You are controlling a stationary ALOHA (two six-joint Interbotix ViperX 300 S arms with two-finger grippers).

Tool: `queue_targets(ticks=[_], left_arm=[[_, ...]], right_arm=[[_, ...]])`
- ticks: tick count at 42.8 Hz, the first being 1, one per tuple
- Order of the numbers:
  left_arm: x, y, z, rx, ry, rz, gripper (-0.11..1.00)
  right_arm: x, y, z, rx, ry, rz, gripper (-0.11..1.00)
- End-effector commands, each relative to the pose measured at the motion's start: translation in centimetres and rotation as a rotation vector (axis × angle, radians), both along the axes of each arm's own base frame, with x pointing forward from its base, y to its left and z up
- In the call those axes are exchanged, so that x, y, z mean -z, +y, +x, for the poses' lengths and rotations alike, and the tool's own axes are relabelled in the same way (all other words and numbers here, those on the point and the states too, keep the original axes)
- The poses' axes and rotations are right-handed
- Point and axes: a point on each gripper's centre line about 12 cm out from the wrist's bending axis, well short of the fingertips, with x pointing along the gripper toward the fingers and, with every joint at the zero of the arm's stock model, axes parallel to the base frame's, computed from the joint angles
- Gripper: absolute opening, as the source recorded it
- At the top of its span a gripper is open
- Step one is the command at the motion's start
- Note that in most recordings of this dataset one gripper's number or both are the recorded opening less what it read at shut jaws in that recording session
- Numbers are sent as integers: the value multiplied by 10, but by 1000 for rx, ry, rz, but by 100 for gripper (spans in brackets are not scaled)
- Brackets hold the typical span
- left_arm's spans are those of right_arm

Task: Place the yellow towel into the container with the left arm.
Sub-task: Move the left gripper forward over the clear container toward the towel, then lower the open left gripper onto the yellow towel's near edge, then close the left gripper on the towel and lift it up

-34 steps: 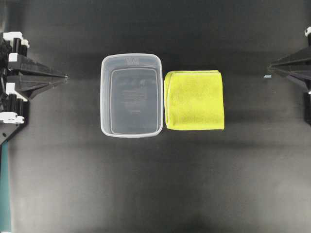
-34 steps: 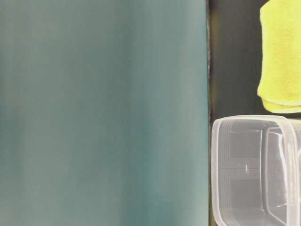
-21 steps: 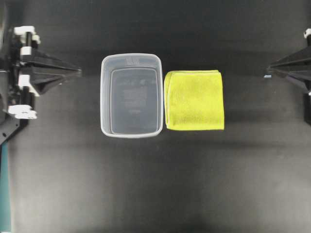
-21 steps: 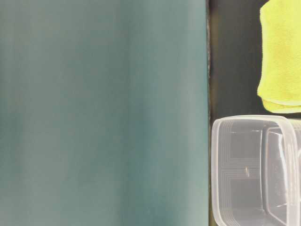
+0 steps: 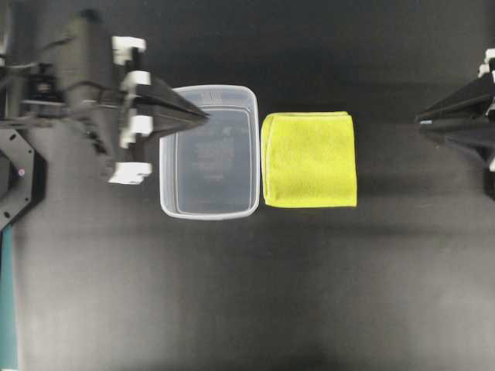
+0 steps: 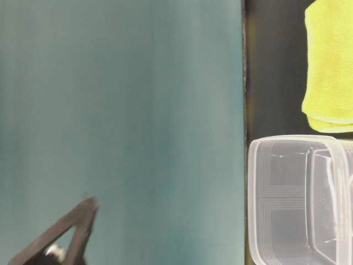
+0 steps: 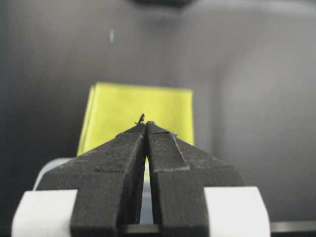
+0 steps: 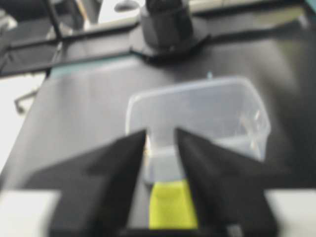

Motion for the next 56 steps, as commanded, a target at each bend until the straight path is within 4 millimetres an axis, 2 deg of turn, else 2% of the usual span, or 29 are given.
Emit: queue_targets(ticks=[1,5,8,10,15,18,25,28,30,36,44,51,56], left_arm=[[-12,3,18,-5,37,6,0],[-9,3,33,-5,91,6,0],[-9,5,43,-6,125,8,0],[-7,4,50,1,148,20,0],[-5,7,68,22,205,68,5],[-6,8,80,36,240,95,20],[9,10,113,45,354,101,72],[22,13,131,45,416,97,87],[36,14,144,47,454,96,91],[76,16,170,50,543,90,90],[118,22,193,45,588,82,91],[160,28,203,56,656,94,91],[178,30,204,81,691,119,91]], right_arm=[[-6,1,1,-2,-17,6,41],[-6,1,-1,-2,-20,5,66],[-6,1,-2,-2,-20,5,80],[-5,1,-4,-4,-20,5,82],[-5,0,-10,3,-28,5,78],[-6,-2,-14,11,-41,3,78],[-17,-2,-22,12,-104,-2,78],[-20,-2,-24,13,-117,-4,78],[-20,-2,-25,11,-121,-5,78],[-19,-3,-27,15,-120,-9,78],[-27,-5,-31,31,-153,-7,78],[-33,-5,-35,31,-166,-4,78],[-35,-5,-38,32,-150,2,78]])
